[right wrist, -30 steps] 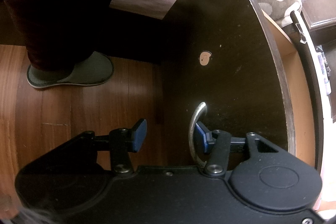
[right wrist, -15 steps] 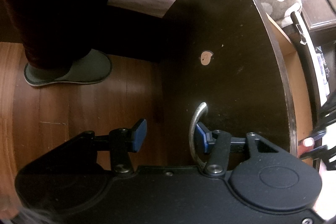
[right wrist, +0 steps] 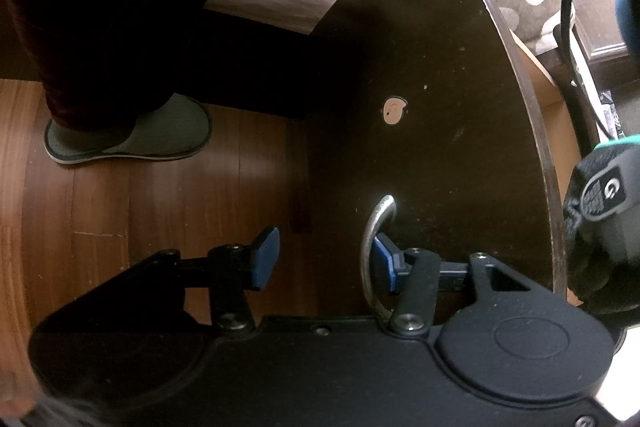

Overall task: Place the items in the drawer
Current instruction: 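Carry the pink stick into the drawer and open the left gripper, then raise the left gripper back toward the items on the nightstand top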

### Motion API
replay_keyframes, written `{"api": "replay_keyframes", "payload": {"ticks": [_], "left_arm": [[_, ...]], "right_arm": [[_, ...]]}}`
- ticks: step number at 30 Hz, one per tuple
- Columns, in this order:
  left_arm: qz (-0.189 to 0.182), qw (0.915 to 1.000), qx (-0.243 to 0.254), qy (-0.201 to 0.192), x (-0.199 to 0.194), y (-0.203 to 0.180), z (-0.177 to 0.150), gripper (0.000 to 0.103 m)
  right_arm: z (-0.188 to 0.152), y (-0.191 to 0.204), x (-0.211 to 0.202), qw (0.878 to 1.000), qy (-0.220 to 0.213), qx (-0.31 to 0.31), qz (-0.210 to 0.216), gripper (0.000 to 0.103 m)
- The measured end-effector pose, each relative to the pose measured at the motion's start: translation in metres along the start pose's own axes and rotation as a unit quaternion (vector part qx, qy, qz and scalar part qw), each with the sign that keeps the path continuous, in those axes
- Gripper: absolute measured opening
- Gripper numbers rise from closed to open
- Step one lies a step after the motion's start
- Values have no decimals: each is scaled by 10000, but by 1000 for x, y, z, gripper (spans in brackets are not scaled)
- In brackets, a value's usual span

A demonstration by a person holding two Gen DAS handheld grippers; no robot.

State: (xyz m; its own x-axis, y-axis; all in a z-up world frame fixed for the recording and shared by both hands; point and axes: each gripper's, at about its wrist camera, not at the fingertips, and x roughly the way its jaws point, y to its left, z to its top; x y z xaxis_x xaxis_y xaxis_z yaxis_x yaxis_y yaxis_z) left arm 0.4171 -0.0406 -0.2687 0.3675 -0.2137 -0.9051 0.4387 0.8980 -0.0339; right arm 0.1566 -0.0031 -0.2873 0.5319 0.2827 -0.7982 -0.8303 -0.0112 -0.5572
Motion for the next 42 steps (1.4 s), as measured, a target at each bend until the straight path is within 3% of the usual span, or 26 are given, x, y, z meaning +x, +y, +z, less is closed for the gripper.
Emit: {"api": "replay_keyframes", "payload": {"ticks": [2,4,5,15,24,27,28,31,42], "left_arm": [[62,9999,96,61,5,-2,1,19],[64,9999,102,106,6,-3,1,57],[20,10000,83,18,-2,-3,3,58],[-425,9954,-103,-853,-76,0,21,58],[-629,9816,-151,-1798,-139,2,46,57],[-388,9750,-269,-2172,-145,10,63,57],[-246,9741,-314,-2225,-143,15,71,53],[52,9706,-534,-2346,-132,35,94,44],[736,9543,-1186,-2642,-84,111,174,34]], "right_arm": [[0,0,0,10000,-3,-2,1,52],[0,0,0,10000,-2,6,5,52],[0,0,0,10000,-6,2,5,52],[-7,-1,0,9999,-101,-114,32,52],[-6,0,1,9999,-72,-87,37,55],[-4,0,1,9999,-59,-77,41,55],[-4,0,1,9999,-55,-75,43,55],[-3,-1,0,10000,-46,-69,46,55],[-2,-2,3,10000,17,-27,32,57]]}}
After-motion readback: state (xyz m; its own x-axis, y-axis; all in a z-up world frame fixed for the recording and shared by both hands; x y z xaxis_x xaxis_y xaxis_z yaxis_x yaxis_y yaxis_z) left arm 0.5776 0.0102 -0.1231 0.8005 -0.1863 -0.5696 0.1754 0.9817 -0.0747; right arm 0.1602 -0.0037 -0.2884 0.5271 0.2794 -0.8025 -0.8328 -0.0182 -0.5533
